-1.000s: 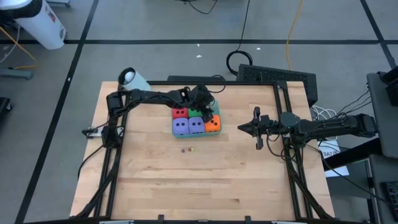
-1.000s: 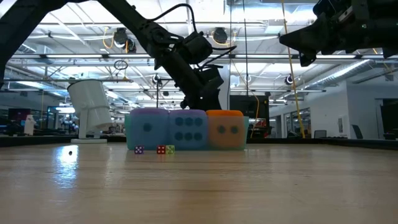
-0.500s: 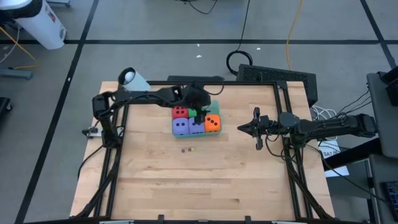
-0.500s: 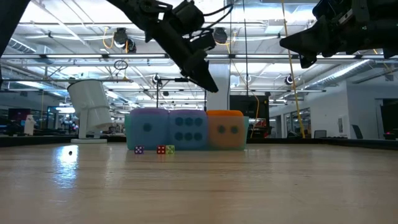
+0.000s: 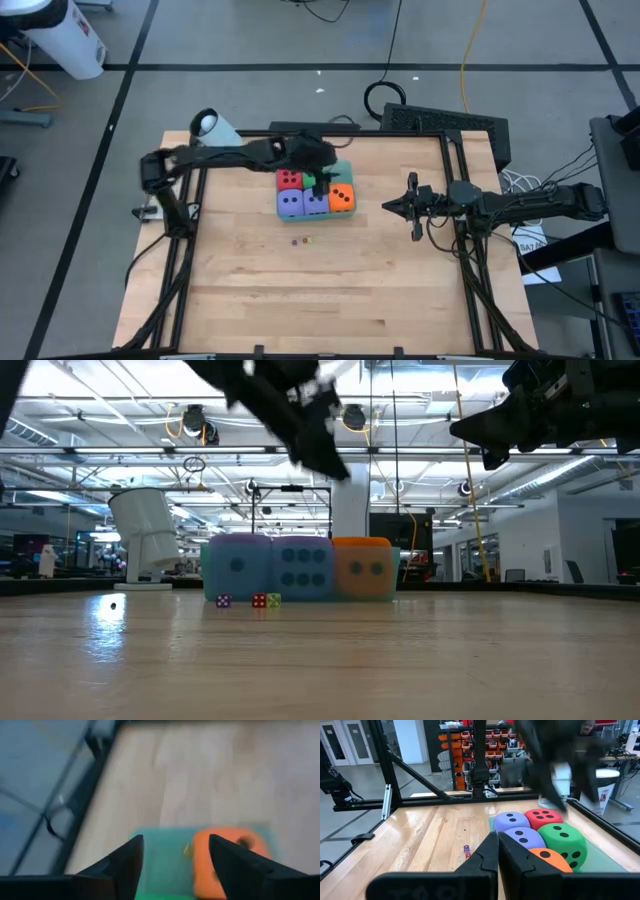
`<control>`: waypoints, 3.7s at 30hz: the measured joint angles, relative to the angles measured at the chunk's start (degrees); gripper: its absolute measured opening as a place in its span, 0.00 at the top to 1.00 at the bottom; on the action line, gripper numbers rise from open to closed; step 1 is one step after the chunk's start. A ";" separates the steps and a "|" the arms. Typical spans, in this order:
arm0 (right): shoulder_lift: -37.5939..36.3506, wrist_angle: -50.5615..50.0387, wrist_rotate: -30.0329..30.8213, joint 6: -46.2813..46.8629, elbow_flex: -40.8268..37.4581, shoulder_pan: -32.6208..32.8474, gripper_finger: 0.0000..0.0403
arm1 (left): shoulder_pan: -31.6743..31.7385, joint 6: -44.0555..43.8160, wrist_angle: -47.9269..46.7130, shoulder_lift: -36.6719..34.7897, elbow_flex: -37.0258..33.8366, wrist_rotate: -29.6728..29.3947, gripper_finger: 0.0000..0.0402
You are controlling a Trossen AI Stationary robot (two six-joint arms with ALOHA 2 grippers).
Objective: Pick & Place Dice
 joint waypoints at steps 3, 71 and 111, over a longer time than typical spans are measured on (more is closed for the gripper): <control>0.00 -0.12 0.00 0.00 0.00 0.00 1.00 | -1.71 0.99 -1.71 -8.21 0.05 -2.66 0.52; 2.94 4.41 6.87 2.76 0.00 -0.59 1.00 | -9.14 -12.73 19.30 -100.44 -77.90 -4.53 1.00; 12.60 16.14 25.23 1.51 -4.17 -1.49 1.00 | -9.13 -12.52 22.00 -100.29 -78.09 -2.82 0.99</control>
